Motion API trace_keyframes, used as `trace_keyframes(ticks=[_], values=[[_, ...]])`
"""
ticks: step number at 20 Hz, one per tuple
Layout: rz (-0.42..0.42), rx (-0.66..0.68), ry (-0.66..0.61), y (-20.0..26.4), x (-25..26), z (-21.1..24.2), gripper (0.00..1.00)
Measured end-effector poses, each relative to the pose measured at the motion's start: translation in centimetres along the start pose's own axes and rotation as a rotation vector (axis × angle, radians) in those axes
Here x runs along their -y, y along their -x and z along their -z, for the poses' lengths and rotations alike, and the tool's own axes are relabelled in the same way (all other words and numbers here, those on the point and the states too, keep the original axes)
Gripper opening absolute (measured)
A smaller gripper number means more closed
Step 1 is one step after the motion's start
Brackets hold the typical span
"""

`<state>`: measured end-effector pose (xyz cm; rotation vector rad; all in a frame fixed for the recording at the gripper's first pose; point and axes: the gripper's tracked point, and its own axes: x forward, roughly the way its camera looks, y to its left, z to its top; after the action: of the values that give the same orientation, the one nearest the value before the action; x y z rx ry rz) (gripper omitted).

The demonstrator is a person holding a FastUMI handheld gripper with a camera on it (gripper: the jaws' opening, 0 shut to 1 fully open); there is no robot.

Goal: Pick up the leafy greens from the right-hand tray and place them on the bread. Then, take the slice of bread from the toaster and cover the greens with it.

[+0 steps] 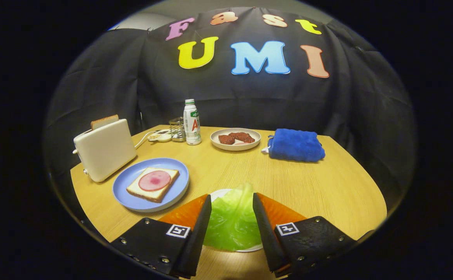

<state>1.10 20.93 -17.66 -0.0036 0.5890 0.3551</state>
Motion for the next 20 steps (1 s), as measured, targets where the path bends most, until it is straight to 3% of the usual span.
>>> trace_keyframes(ticks=[10, 20], values=[[0.037, -0.195, -0.038, -2.1, 0.9, 3.9, 0.66], [0.108, -0.189, -0.052, -2.8, 0.8, 4.5, 0.67]])
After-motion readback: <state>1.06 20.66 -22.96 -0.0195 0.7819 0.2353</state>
